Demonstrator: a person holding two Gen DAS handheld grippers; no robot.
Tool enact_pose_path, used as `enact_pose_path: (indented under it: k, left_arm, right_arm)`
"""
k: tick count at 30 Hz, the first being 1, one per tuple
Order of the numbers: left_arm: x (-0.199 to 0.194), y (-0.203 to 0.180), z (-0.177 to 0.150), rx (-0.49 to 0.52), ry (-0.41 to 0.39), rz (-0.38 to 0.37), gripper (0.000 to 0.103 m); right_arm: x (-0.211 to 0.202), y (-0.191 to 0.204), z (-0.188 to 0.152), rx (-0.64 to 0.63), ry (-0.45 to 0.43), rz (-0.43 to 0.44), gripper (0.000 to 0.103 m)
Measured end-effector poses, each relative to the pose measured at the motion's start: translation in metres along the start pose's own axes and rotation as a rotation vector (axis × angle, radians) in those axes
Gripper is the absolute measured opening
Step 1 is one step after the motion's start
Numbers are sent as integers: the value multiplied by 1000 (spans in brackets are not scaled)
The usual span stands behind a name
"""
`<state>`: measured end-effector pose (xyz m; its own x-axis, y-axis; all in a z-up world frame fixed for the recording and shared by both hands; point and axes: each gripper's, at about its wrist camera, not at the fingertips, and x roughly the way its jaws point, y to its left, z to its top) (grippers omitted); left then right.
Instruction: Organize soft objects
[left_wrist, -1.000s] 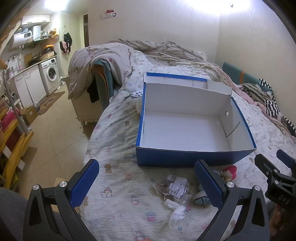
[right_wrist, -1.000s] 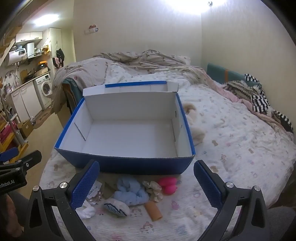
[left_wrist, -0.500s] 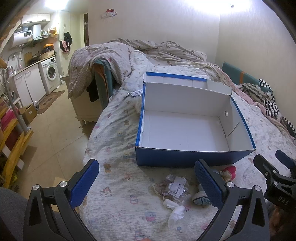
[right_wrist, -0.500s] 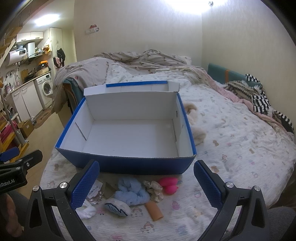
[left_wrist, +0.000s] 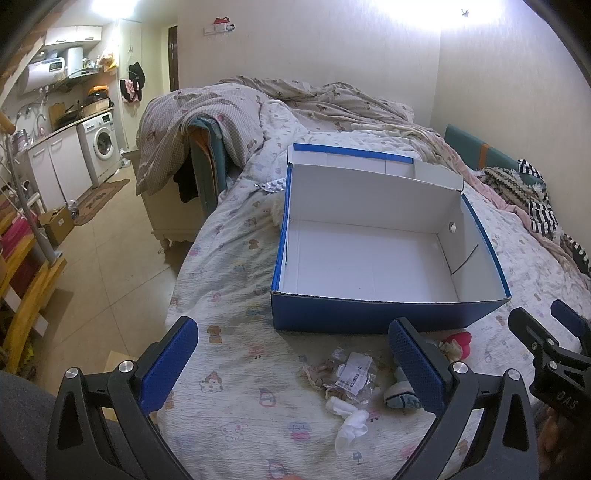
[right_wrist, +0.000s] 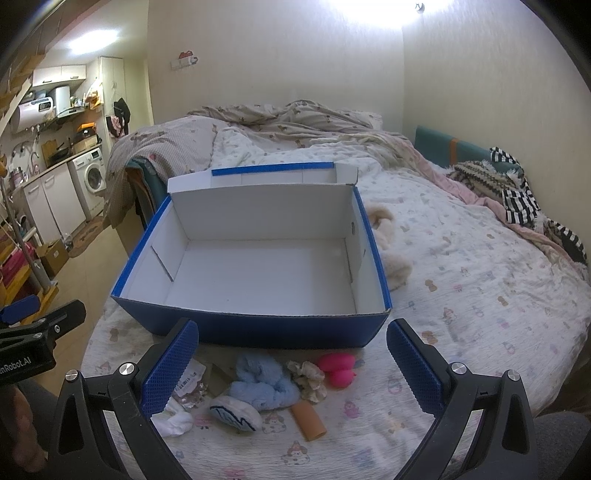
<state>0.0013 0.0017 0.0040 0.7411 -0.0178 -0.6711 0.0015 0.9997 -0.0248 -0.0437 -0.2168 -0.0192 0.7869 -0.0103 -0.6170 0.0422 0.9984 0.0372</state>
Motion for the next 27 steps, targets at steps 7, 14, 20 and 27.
enact_pose_path:
  k: [7, 14, 20, 27]
  left_arm:
    - [-1, -1, 1, -1, 0, -1, 103]
    - [-1, -1, 1, -1, 0, -1, 103]
    - [-1, -1, 1, -3, 0, -2, 103]
    - [-1, -1, 1, -4, 1, -2, 103]
  right_arm:
    - [1, 0, 0, 3, 2, 2, 103]
    - [-1, 0, 1, 4, -2, 2, 103]
    - [-1, 0, 1, 4, -2, 2, 103]
    - [-1, 0, 1, 4, -3, 3, 103]
